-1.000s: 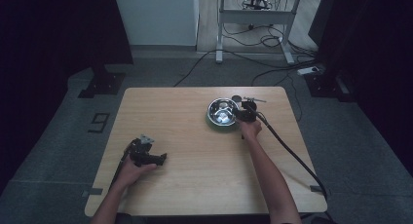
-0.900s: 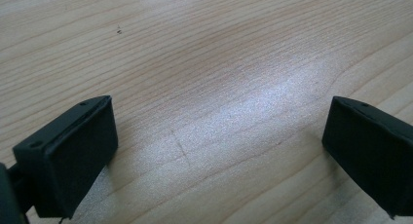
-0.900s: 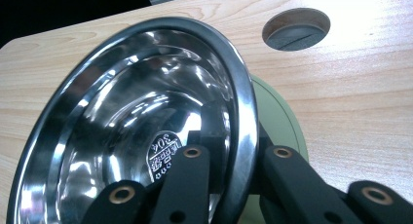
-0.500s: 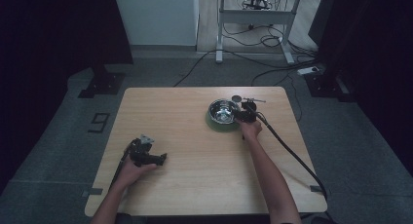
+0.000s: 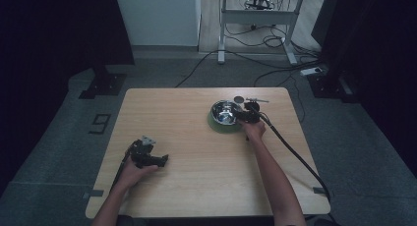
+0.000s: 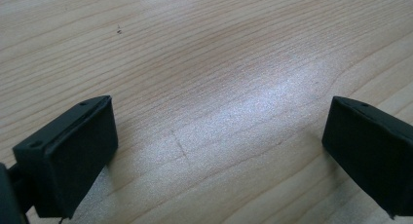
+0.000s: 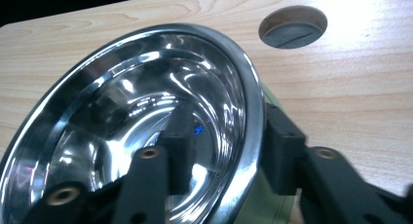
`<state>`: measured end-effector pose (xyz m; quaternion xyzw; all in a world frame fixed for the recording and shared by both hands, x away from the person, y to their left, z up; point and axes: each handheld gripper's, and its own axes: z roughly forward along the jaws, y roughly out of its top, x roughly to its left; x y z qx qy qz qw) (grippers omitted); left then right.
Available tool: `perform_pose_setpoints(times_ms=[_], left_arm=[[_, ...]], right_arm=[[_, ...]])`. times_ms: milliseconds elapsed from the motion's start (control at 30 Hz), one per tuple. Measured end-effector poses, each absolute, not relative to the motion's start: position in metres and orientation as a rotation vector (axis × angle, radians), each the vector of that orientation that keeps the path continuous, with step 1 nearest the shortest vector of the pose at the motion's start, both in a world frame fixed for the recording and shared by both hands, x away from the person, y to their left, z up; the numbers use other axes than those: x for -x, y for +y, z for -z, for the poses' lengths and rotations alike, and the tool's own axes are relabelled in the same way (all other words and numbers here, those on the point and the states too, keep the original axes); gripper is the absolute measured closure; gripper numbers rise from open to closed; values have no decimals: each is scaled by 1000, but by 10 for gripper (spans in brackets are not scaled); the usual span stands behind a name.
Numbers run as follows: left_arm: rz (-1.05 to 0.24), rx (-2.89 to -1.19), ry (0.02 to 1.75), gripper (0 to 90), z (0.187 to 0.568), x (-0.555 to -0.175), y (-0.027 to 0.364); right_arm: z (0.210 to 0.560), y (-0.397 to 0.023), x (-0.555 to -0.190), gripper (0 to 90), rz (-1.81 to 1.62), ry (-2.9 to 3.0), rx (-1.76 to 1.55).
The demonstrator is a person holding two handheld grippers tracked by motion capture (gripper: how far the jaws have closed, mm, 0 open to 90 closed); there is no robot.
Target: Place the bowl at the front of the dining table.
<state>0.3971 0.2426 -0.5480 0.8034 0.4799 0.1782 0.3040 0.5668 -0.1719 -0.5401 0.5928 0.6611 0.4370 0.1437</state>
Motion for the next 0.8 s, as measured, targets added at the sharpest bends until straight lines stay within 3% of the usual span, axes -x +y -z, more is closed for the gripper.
perform_pose_setpoints(times_ms=[400,800], left_arm=[[-472,-2129,1271,0,548,-397,243],[-472,-2129,1271,0,548,-397,243]], right_arm=[[529,-177,-555,385,-1253,1848,-1632],[517,-180,-541,353,-1244,1878,-1571]])
